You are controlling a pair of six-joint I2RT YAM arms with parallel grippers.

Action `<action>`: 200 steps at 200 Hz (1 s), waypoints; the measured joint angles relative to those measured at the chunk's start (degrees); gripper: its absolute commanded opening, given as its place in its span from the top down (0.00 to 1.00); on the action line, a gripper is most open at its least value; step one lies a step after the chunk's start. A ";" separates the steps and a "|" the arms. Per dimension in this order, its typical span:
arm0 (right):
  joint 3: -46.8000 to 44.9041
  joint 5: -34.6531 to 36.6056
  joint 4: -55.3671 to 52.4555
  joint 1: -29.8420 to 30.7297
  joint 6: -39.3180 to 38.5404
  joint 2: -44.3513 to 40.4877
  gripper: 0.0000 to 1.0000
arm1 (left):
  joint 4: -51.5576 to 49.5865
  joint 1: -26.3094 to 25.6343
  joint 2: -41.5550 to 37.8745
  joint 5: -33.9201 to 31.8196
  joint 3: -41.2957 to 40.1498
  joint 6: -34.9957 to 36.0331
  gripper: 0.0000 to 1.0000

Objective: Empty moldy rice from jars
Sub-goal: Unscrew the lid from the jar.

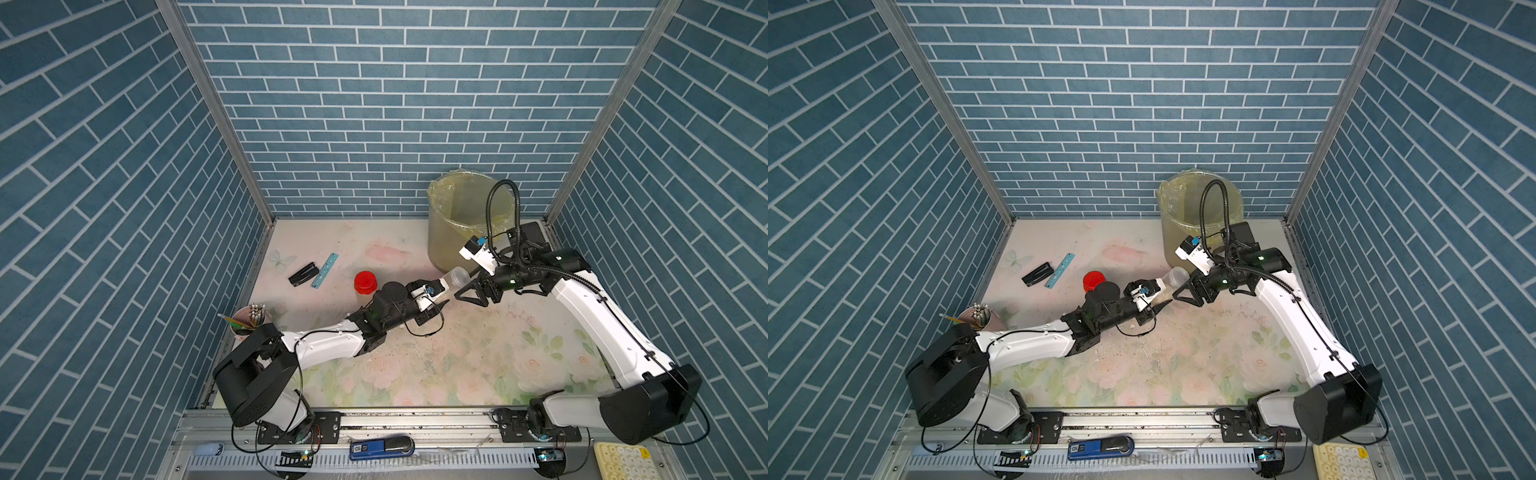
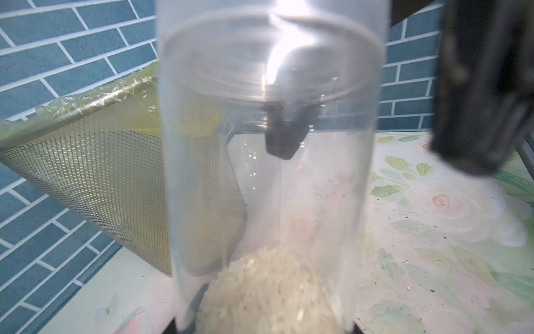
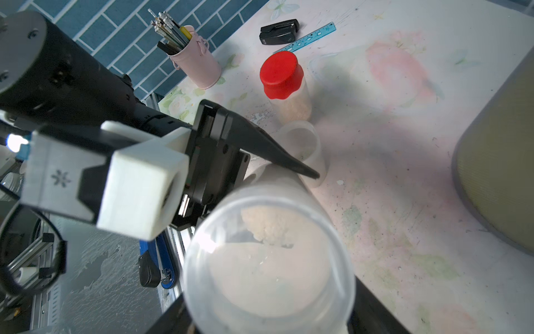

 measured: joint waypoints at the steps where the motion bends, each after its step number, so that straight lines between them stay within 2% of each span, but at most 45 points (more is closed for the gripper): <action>1: -0.15 0.02 0.11 -0.02 0.13 -0.20 0.27 | 0.00 0.00 0.00 -0.02 0.00 0.02 0.69; 27: -4.83 1.77 3.23 -0.74 7.30 -8.46 0.28 | -0.02 0.04 -0.02 -0.22 0.00 0.15 0.69; 57: -2.34 5.60 3.63 -1.16 20.11 -11.37 0.28 | -0.07 0.04 -0.13 -0.24 0.00 0.87 0.69; 84: 1.66 13.68 2.58 -1.22 37.55 -10.80 0.29 | -0.85 0.04 -0.15 -0.52 0.09 2.21 0.69; 98: 1.29 17.40 2.19 -0.68 47.28 -11.50 0.29 | -0.94 0.04 -0.15 -0.96 0.09 2.80 0.68; 123: -0.07 21.73 1.22 2.36 60.11 -12.44 0.27 | -0.83 0.04 -0.13 -1.57 0.09 3.72 0.68; 132: 0.22 22.80 0.85 4.17 62.66 -12.00 0.23 | -0.66 0.04 -0.07 -1.60 0.09 3.87 0.67; 152: 1.75 23.76 0.31 6.93 66.45 -9.99 0.22 | -0.42 0.04 0.13 -1.57 0.09 4.02 0.67; 200: 3.06 24.59 1.03 8.52 70.23 -5.99 0.21 | 0.37 0.04 1.03 -1.53 0.09 4.13 0.67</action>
